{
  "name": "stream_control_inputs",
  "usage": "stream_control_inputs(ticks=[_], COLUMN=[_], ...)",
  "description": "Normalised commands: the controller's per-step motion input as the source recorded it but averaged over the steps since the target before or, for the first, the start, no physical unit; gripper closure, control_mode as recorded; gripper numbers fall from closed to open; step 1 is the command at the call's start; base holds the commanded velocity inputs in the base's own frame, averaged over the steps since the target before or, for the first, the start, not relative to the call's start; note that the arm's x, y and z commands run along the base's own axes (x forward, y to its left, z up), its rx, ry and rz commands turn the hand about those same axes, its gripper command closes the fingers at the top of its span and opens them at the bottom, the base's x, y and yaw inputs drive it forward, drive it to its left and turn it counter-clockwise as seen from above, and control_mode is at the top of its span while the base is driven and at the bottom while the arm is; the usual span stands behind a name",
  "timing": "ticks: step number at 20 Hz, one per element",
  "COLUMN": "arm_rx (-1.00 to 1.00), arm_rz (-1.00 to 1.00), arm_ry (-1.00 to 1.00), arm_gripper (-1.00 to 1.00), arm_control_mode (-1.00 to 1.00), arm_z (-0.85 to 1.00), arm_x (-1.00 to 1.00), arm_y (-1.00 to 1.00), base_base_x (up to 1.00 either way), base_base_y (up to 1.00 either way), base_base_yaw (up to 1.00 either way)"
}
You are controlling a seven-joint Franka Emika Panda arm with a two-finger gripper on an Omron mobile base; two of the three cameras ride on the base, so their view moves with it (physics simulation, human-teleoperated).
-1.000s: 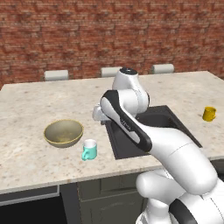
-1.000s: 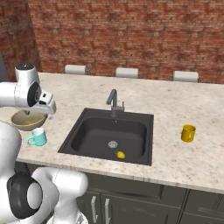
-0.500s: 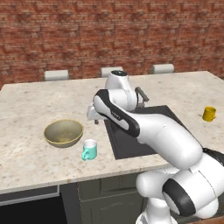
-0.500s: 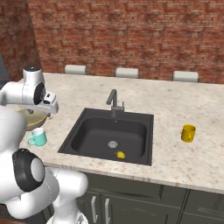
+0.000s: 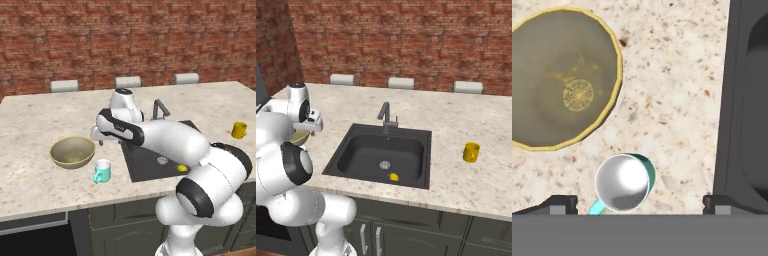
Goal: Clear the mugs and bowl far away from the sink.
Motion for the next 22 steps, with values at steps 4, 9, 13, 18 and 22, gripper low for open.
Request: stream_control_inputs(ticks=[4, 9, 13, 18, 22], arm_rx=[0.0, 0.0, 0.0, 0.0, 0.0], arm_rz=[0.0, 0.0, 0.0, 0.0, 0.0], arm_ry=[0.07, 0.08, 0.07, 0.05, 0.03], arm_gripper=[-1.0, -1.0, -1.0, -1.0, -1.0], arm_control_mode=[-1.0, -1.0, -1.0, -1.0, -1.0], arm_z=[-0.37, -0.36, -0.35, -0.33, -0.29], arm_x=[0.52, 0.49, 0.41, 0.37, 0.31], arm_y=[0.3, 0.29, 0.31, 0.31, 0.16], base_base_x=[0.0, 0.0, 0.0, 0.0, 0.0], base_base_y=[0.0, 0.0, 0.0, 0.0, 0.0], base_base_yaw=[0.0, 0.0, 0.0, 0.0, 0.0])
